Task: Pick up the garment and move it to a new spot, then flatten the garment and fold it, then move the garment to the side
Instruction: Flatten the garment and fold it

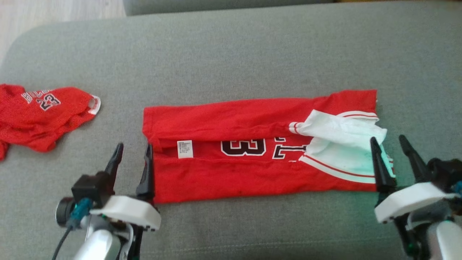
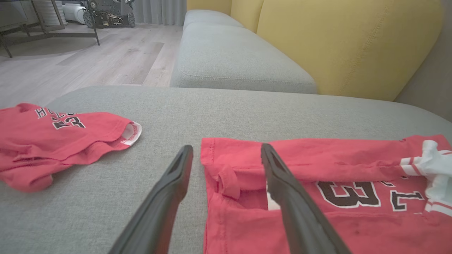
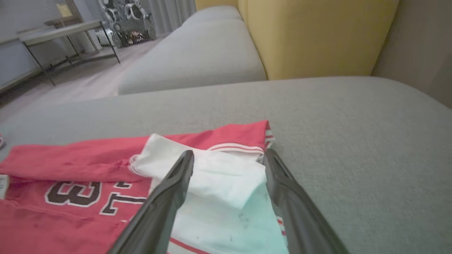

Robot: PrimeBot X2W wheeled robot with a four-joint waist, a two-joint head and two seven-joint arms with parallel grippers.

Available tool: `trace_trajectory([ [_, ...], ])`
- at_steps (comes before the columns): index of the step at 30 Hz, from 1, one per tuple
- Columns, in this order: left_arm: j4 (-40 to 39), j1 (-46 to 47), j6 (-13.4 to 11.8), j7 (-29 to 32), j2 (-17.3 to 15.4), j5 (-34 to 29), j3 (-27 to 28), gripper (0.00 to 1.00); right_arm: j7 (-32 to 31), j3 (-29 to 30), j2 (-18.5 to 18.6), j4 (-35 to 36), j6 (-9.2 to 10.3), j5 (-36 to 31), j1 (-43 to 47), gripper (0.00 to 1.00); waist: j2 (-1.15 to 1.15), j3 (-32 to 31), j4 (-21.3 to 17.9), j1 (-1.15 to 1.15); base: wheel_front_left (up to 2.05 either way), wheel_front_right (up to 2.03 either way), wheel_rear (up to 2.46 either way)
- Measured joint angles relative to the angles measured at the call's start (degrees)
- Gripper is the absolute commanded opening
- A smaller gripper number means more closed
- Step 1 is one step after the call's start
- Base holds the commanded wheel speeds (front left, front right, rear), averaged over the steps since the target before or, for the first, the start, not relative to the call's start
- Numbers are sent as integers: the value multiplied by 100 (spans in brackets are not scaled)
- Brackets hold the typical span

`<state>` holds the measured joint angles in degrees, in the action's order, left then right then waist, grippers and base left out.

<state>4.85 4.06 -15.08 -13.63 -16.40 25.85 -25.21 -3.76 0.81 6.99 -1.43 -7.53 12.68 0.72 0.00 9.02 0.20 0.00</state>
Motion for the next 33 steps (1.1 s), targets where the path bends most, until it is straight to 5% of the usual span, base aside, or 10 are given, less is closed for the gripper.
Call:
trace_trajectory([
  [13, 73, 688, 183, -8, 21, -107, -148, 100, -1189, 89, 464, -1248, 0, 334, -1072, 100, 0, 705, 149, 1, 0, 0, 0],
  [23, 200, 896, 255, -18, 74, -148, -165, 100, -2127, -43, 639, -1397, 0, 833, -1452, 100, 0, 956, 259, 0, 0, 0, 0],
  [24, 213, 911, 256, -25, 76, -148, -162, 100, -2190, -32, 643, -1373, 0, 882, -1452, 89, 0, 967, 260, 0, 0, 0, 0],
  [25, 224, 921, 257, -59, 80, -149, -160, 100, -2276, -31, 647, -1352, 0, 903, -1451, 89, 0, 971, 260, 0, 0, 0, 0],
  [26, 227, 922, 258, -59, 85, -149, -159, 100, -2332, -32, 647, -1308, 0, 939, -1451, 16, 0, 974, 257, 0, 0, 0, 0],
  [27, 231, 922, 285, -59, 90, -149, -159, 100, -2362, -33, 646, -1278, 0, 987, -1447, 0, 0, 975, 253, 0, 0, 0, 0],
  [33, 263, 922, 300, -59, 105, -158, -142, 100, -2336, -51, 614, -1076, 0, 999, -1332, 0, 0, 923, 185, 1, 0, 0, 0],
])
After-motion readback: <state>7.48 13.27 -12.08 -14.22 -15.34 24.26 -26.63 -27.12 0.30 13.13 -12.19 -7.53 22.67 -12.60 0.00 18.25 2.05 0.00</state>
